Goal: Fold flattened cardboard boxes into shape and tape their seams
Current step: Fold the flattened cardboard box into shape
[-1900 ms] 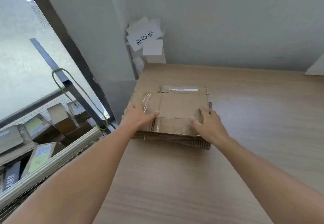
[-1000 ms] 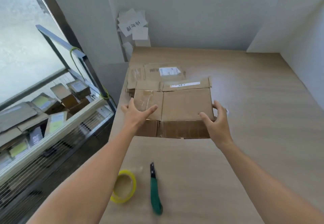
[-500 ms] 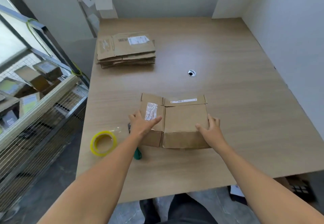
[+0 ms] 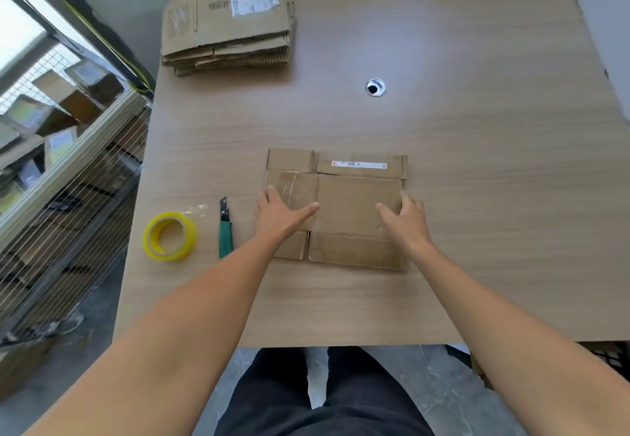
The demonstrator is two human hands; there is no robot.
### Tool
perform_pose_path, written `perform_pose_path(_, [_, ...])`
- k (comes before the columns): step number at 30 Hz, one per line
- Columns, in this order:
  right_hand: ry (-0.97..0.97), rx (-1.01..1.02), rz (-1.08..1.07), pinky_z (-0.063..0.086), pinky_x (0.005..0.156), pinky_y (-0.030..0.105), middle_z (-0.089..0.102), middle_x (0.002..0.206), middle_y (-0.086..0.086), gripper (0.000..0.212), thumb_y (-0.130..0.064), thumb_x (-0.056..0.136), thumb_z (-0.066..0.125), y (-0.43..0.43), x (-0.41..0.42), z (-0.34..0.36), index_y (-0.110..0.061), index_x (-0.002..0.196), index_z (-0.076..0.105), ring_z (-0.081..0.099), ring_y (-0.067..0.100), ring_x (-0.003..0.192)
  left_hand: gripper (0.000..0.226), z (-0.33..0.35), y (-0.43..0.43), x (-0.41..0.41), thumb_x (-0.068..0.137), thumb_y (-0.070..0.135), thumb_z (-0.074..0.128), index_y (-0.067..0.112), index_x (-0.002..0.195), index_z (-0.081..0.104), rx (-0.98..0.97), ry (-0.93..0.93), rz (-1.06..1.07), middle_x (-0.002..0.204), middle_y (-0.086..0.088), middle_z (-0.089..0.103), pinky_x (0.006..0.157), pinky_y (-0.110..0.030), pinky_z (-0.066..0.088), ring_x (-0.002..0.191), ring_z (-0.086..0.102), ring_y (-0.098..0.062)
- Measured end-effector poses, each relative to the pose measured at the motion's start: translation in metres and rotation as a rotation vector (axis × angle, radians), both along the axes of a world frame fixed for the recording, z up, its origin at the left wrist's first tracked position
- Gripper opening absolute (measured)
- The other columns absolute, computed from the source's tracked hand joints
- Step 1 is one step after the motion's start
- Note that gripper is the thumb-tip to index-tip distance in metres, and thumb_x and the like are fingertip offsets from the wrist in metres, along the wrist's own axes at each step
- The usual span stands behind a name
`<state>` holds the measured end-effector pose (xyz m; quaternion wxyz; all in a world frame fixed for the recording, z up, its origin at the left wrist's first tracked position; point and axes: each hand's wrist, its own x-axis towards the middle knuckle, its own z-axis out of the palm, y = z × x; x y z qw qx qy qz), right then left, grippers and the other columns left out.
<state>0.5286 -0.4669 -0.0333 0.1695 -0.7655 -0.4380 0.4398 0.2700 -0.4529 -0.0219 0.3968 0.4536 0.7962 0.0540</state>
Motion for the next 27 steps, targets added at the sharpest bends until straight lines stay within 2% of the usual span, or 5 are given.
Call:
perform_pose_path(3, [0.022, 0.040, -0.025, 0.023, 0.122, 0.043, 0.022, 0.166, 0.009, 0.085, -0.048, 0.093, 0.062, -0.003, -0.003, 0.002, -0.013, 0.160, 0.024, 0.018, 0.025, 0.154, 0.133, 0.000, -0.001, 0.007, 0.061, 0.084, 0.070, 0.022, 0.161, 0.007, -0.013, 0.039, -0.006, 0.168, -0.011, -0.003, 0.123, -0.051, 0.015, 0.154, 0.002, -0.030])
perform_pose_path(8, [0.118, 0.071, -0.059, 0.030, 0.120, 0.047, 0.033, 0.159, 0.007, 0.075, -0.041, 0.093, 0.066, -0.017, 0.008, 0.000, -0.018, 0.157, 0.034, 0.030, 0.025, 0.148, 0.139, -0.002, -0.003, 0.011, 0.056, 0.088, 0.069, 0.025, 0.161, 0.002, -0.032, 0.136, -0.081, 0.167, -0.012, -0.002, 0.122, -0.056, 0.015, 0.154, 0.001, -0.033])
perform_pose_path(14, [0.147, 0.080, -0.039, 0.030, 0.121, 0.047, 0.032, 0.157, 0.002, 0.075, -0.039, 0.093, 0.068, -0.024, 0.012, -0.007, -0.020, 0.157, 0.034, 0.032, 0.022, 0.147, 0.125, -0.008, -0.008, 0.017, 0.068, 0.072, 0.075, 0.023, 0.159, 0.006, 0.005, 0.302, -0.145, 0.165, -0.013, 0.006, 0.117, -0.058, 0.025, 0.150, 0.013, -0.036])
perform_pose_path(21, [0.083, 0.076, 0.000, 0.031, 0.120, 0.046, 0.034, 0.155, 0.005, 0.071, -0.034, 0.094, 0.066, -0.015, 0.016, -0.005, -0.018, 0.156, 0.034, 0.034, 0.024, 0.144, 0.108, -0.012, -0.012, 0.016, 0.082, 0.068, 0.063, 0.022, 0.160, 0.004, 0.028, 0.313, -0.198, 0.165, -0.017, 0.003, 0.116, -0.057, 0.025, 0.148, 0.015, -0.040])
perform_pose_path(27, [0.091, 0.016, -0.056, 0.027, 0.122, 0.046, 0.022, 0.161, 0.007, 0.083, -0.041, 0.094, 0.066, -0.008, 0.009, 0.007, -0.023, 0.161, 0.021, 0.021, 0.025, 0.151, 0.098, -0.007, -0.011, 0.011, 0.082, 0.063, 0.058, 0.024, 0.159, 0.010, 0.037, 0.211, -0.216, 0.165, -0.016, 0.007, 0.116, -0.056, 0.027, 0.146, 0.019, -0.041])
